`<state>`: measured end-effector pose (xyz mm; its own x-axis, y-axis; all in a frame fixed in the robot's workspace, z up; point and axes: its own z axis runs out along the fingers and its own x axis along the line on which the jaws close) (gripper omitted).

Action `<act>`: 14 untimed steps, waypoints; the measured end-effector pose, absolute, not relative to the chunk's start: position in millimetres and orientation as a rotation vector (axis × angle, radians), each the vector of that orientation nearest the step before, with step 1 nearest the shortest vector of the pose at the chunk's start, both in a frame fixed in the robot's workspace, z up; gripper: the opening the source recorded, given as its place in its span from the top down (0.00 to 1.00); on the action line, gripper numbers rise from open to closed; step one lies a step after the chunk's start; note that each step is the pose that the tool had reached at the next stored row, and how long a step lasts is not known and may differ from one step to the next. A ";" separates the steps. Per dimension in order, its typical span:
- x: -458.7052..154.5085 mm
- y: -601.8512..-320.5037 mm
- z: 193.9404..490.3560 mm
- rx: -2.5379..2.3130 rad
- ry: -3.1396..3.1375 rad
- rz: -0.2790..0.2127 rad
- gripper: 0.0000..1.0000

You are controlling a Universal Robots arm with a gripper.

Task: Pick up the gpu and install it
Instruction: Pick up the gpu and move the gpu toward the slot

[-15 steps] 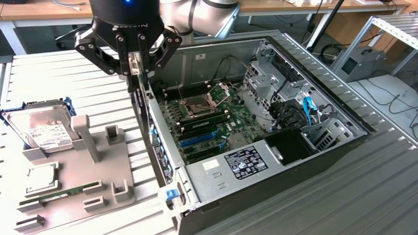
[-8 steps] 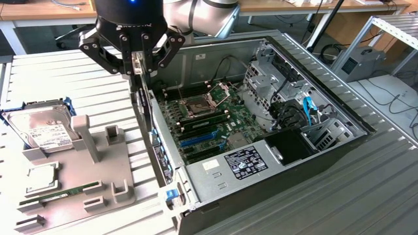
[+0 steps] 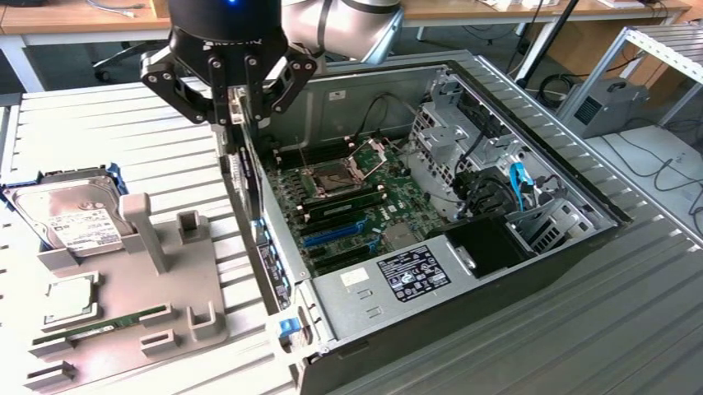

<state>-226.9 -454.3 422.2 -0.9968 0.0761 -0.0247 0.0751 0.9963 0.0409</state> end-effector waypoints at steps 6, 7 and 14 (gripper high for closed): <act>-222.7 -454.3 422.2 0.118 3.112 0.062 0.74; -221.6 -454.3 422.2 0.118 3.112 0.062 0.74; -216.5 -454.3 422.2 0.118 3.112 0.062 0.74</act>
<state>-216.5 -454.3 422.2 -0.9968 0.0761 -0.0248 0.0751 0.9963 0.0409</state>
